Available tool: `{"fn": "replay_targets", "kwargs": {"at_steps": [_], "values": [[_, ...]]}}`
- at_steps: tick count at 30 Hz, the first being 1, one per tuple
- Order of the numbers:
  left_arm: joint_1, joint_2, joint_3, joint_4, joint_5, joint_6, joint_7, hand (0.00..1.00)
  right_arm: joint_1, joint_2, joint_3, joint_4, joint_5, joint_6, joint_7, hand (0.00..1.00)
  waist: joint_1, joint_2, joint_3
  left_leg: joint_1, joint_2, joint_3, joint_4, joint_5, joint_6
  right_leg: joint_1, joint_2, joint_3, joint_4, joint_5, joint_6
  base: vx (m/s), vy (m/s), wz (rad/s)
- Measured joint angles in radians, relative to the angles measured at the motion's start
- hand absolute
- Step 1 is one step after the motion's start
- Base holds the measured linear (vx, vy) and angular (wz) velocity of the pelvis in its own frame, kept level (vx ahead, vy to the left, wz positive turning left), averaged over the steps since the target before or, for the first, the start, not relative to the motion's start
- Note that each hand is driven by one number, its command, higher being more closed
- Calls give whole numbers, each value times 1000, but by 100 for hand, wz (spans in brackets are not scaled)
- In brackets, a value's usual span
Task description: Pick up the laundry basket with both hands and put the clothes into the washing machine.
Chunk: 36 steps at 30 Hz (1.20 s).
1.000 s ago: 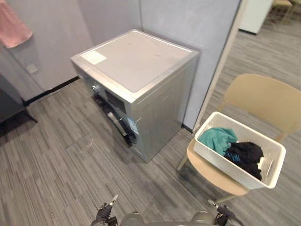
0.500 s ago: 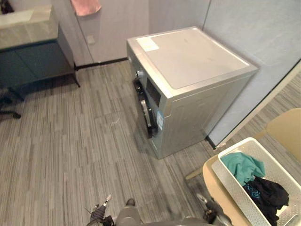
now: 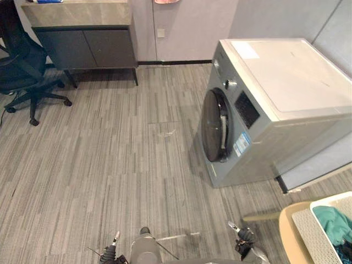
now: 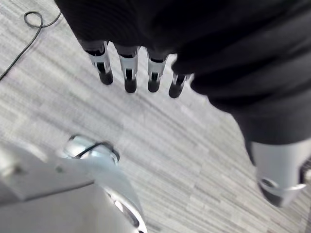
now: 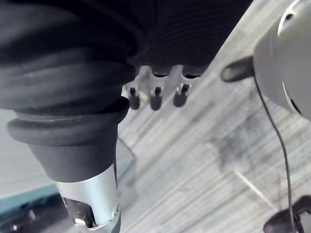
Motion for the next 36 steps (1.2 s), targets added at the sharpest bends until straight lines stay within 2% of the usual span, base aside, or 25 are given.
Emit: {"fn": "replay_targets", "kwargs": {"at_steps": [1, 2, 4, 5, 6, 7, 8, 9, 10, 11, 13, 16, 17, 18, 19, 20, 22, 23, 24, 26, 28, 30, 32, 34, 36], "values": [[-2, 5, -6, 12, 0, 0, 0, 0, -2, -1, -1, 7, 0, 0, 0, 0, -1, 9, -6, -7, -6, 2, 17, -14, 9, -3, -8, 7, -1, 24, 3, 107, 385, 3], [-1, 12, -29, 21, 0, 1, 0, 0, -5, -3, -17, 16, 0, 2, -1, 0, -2, 2, -25, -8, -23, 10, 40, -41, 26, -8, -26, 27, 8, 69, 2, 88, 431, -3], [-1, 20, -52, 36, 0, 0, 1, 0, -6, -14, -31, 22, 0, 2, -5, 0, -2, 24, -47, -5, -48, 25, 50, -68, 50, -49, -58, 39, 67, 132, -32, 70, 357, -3], [-2, 20, -85, 46, 1, 1, 1, 0, -10, -26, -30, 22, 1, 2, -6, 0, -7, 39, -52, 13, -73, 29, 31, -75, 62, -92, -82, 49, 143, 187, -106, 70, 282, 6], [-2, 19, -105, 49, 1, 1, 1, 0, -7, -32, -28, 22, 1, 3, -8, 0, -10, 50, -51, 31, -81, 29, 12, -77, 66, -114, -92, 53, 189, 220, -153, 119, 378, 14], [-1, 16, -138, 51, 2, 1, 0, 0, 1, -38, -24, 22, 2, 3, -13, 0, -28, 74, -40, 72, -95, 25, -23, -78, 78, -167, -96, 75, 319, 226, -223, 98, 251, 13], [-2, 17, -151, 50, 2, 1, 0, 0, 11, -31, -4, 3, 3, 0, -17, 0, -33, 81, -33, 113, -109, 26, -54, -79, 88, -239, -66, 116, 496, 123, -239, 91, 231, 4], [3, 15, -152, 50, 2, 1, 1, 0, 15, -29, 15, -18, 3, -1, -21, 0, -34, 77, -31, 137, -116, 29, -73, -76, 102, -278, -38, 139, 578, 58, -231, 73, 190, -14], [8, 17, -150, 49, 5, 2, 0, 0, 15, -17, 40, -45, 5, -1, -20, 0, -40, 75, -24, 174, -119, 36, -96, -74, 110, -344, 35, 167, 697, -48, -188, 82, 108, -19], [8, 27, -150, 47, 10, 2, -1, 0, 12, 2, 57, -69, 11, -7, -19, 0, -51, 59, -19, 200, -121, 51, -114, -73, 116, -403, 109, 153, 764, -117, -158, 84, 61, -14], [3, 37, -149, 43, 20, 3, -2, 0, 12, 3, 77, -102, 14, -10, -11, 0, -59, 40, -8, 223, -127, 81, -135, -75, 120, -464, 179, 79, 724, -179, -127, 72, -35, -6], [-10, 35, -145, 34, 41, 3, -4, 0, 12, 1, 66, -123, 13, -9, -8, 0, -57, 35, -3, 260, -146, 105, -182, -77, 123, -446, 241, -56, 389, -174, -134, 145, -66, 8], [-9, 31, -136, 27, 45, 4, -5, 0, 14, 1, 69, -123, 13, -10, -9, 0, -58, 34, -3, 268, -156, 98, -192, -77, 122, -427, 254, -45, 297, -148, -181, 287, -102, 42], [-12, 24, -134, 15, 52, 5, -6, 0, 17, -2, 69, -123, 13, -9, -10, 0, -59, 32, -5, 275, -168, 76, -193, -84, 112, -403, 257, -31, 245, -101, -261, 282, -110, 46], [-17, 16, -134, 13, 60, 5, -6, 0, 18, -4, 69, -123, 13, -9, -10, 0, -59, 36, -6, 280, -166, 63, -193, -90, 104, -394, 263, -34, 238, -90, -281, 373, -141, 66], [-29, -17, -134, 5, 79, 5, -8, 0, 17, -6, 67, -124, 12, -10, -10, 0, -59, 79, -11, 273, -143, 25, -176, -106, 83, -369, 275, -78, 219, -114, -266, 317, -114, 68], [-31, -49, -144, -12, 77, 5, -12, 0, 17, -13, 73, -134, 12, -8, -11, 0, -60, 113, -16, 241, -109, 4, -79, -123, 64, -343, 289, -113, 201, -136, -262, 285, -99, 61], [-28, -63, -146, -39, 78, 4, -27, 0, 18, -11, 79, -164, 12, -8, -13, 0, -59, 116, -9, 180, -74, -17, 85, -139, 47, -314, 304, -127, 190, -155, -266, 304, -106, 36], [-26, -63, -146, -57, 77, 5, -31, 0, 22, -10, 96, -200, 12, -8, -14, 0, -59, 130, -3, 112, -39, -52, 291, -119, 20, -260, 319, -142, 179, -174, -267, 356, -103, 26], [4, -66, -148, -91, 71, 3, -34, 0, 26, -11, 146, -263, 13, -9, -25, 0, -55, 131, 10, 31, -1, -92, 542, -77, -13, -198, 338, -142, 177, -199, -288, 328, -29, -12], [24, -64, -151, -116, 60, 1, -35, 0, 17, -21, 201, -343, 12, -12, -29, 0, -54, 129, 11, -24, 11, -86, 646, -83, -8, -162, 338, -108, 171, -222, -287, 253, 51, -42], [26, -63, -151, -122, 36, -2, -29, 0, 3, -23, 251, -446, -2, -12, -44, 0, -51, 126, 11, -58, 36, -82, 579, -99, 17, -141, 335, -64, 141, -207, -270, 267, 100, -70], [26, -61, -147, -130, 32, -3, -23, 0, -4, -26, 304, -561, -55, -11, -62, 0, -41, 111, 20, -37, 71, -83, 366, -108, 33, -138, 318, 0, 132, -199, -259, 308, 208, -83], [25, -60, -147, -137, 32, -3, -13, 0, -17, -36, 355, -652, -100, -16, -69, 0, -32, 97, 27, 17, 68, -112, 126, -102, 28, -132, 287, 55, 119, -182, -231, 282, 302, -84], [30, -71, -148, -117, 37, -3, 10, 0, -26, -62, 396, -708, -131, -39, -66, 0, -36, 119, 14, 65, 75, -137, -47, 63, 22, -113, 282, 83, 92, -178, -177, 245, 349, -62]]}}
